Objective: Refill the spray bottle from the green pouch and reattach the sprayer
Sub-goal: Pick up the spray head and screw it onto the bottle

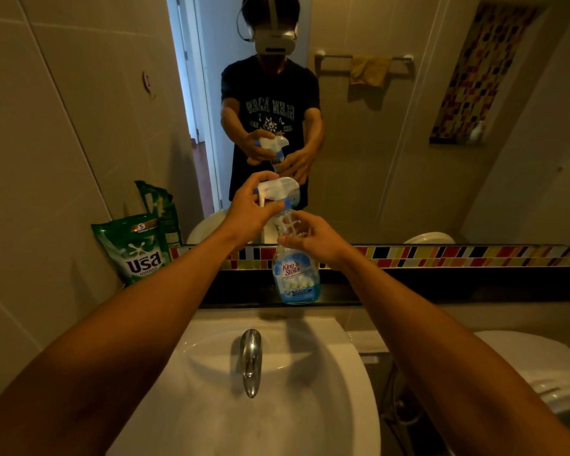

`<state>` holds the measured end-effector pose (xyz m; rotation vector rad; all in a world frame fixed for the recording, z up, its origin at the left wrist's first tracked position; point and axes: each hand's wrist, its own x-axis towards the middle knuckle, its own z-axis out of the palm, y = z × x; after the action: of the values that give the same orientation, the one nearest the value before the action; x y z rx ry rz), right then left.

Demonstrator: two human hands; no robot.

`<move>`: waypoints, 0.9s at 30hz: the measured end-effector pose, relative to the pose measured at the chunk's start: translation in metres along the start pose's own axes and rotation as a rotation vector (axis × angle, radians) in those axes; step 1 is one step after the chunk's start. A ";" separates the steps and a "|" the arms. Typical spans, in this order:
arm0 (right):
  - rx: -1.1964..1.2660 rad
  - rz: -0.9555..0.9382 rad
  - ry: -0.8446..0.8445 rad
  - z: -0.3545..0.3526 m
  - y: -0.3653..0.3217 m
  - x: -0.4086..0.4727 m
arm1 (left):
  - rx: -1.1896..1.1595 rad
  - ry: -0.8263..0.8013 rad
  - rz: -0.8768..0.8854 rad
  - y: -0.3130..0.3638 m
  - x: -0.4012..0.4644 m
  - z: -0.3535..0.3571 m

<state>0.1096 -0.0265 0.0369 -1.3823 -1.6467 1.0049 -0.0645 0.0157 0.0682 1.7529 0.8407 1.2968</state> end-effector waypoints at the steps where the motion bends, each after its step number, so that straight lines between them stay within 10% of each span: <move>1: 0.000 0.005 0.000 -0.001 0.000 0.000 | 0.005 -0.013 -0.008 -0.001 0.000 -0.001; 27: -0.046 -0.019 0.000 0.001 -0.001 0.000 | 0.024 0.021 0.029 -0.005 0.001 0.001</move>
<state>0.1080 -0.0265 0.0374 -1.3947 -1.6894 0.9617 -0.0641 0.0184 0.0641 1.7787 0.8484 1.3307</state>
